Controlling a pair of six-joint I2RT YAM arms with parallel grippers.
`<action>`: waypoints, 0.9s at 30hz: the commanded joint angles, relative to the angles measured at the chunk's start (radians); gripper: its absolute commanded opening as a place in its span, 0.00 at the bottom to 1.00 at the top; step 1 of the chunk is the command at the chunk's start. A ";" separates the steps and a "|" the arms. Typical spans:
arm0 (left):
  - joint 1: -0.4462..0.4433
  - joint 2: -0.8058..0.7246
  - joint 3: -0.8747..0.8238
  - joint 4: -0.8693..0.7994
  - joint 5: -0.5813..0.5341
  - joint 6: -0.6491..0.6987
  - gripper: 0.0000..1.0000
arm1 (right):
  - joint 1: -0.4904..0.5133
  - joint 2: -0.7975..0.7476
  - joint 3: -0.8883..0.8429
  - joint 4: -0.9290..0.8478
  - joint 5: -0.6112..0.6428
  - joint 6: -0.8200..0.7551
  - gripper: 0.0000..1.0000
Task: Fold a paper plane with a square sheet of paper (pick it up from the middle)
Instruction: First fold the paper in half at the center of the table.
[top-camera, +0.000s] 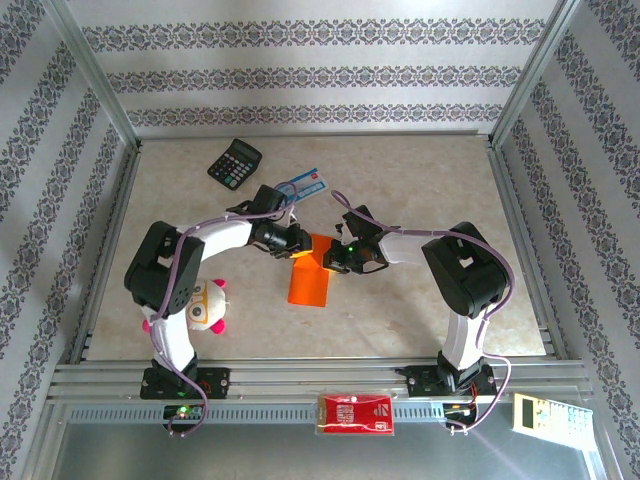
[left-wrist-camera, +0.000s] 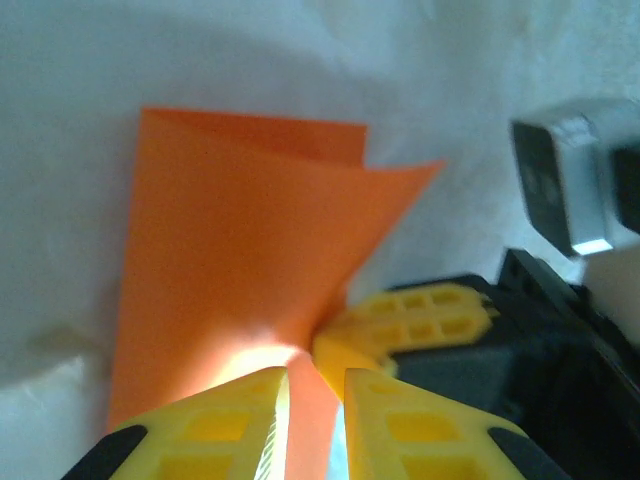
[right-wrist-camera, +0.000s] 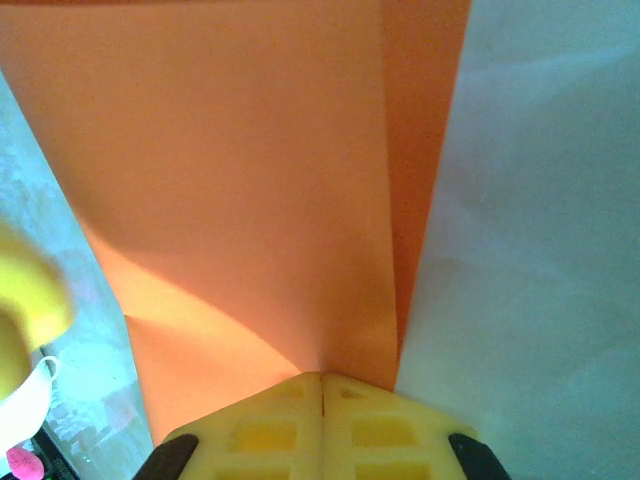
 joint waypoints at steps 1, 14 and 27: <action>0.025 0.062 0.044 -0.038 -0.010 0.052 0.23 | 0.005 0.073 -0.057 -0.157 0.178 -0.015 0.00; 0.063 0.077 0.078 -0.024 0.024 0.050 0.24 | 0.005 0.084 -0.063 -0.156 0.185 -0.018 0.00; 0.071 0.176 0.160 -0.002 0.000 0.038 0.25 | 0.005 0.092 -0.053 -0.158 0.185 -0.022 0.00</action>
